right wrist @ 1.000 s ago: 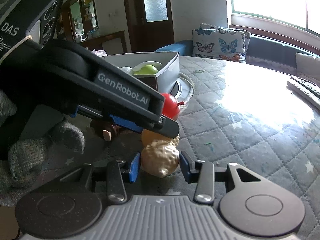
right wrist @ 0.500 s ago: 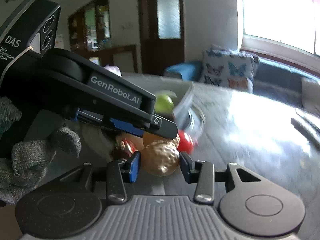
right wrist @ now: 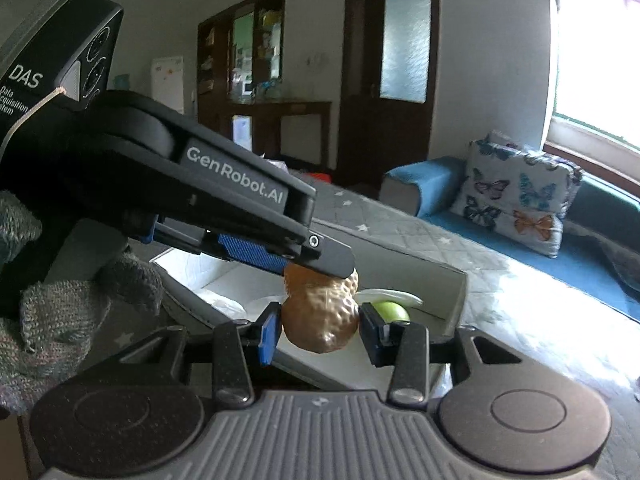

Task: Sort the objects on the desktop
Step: 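Lift the peanut toy with the left tool into the white box and release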

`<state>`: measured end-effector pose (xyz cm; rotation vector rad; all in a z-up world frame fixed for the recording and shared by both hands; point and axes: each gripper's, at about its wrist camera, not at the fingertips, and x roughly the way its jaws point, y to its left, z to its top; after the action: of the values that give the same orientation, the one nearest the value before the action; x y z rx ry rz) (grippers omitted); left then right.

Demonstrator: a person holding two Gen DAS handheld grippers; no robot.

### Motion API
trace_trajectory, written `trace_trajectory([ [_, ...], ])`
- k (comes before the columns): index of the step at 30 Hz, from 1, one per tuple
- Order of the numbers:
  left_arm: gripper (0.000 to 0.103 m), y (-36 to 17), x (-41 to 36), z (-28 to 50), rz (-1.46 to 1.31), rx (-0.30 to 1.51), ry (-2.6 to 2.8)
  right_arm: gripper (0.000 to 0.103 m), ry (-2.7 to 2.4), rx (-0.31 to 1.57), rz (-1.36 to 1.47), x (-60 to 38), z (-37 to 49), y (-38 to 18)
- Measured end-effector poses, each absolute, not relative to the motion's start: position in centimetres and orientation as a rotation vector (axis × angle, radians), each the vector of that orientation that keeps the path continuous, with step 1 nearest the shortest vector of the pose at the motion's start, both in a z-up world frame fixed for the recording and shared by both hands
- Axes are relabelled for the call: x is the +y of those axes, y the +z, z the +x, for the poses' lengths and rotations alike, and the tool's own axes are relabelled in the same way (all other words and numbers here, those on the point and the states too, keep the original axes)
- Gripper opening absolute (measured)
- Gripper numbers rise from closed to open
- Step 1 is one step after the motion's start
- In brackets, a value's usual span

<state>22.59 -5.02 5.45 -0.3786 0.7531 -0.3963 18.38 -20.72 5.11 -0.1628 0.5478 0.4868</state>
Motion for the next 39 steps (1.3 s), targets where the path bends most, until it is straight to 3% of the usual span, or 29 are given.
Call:
trace_trajectory([
  [19,0.042,1.2,2.3,25.6,-0.464,0.860,-0.256,0.043,0.679,0.727,-0.151,-14.5,25.9,1.5],
  [39,0.042,1.5,3.2,24.2,-0.457,0.866,-0.238,0.043,0.667,0.695,-0.113,-15.3,23.1,2.7],
])
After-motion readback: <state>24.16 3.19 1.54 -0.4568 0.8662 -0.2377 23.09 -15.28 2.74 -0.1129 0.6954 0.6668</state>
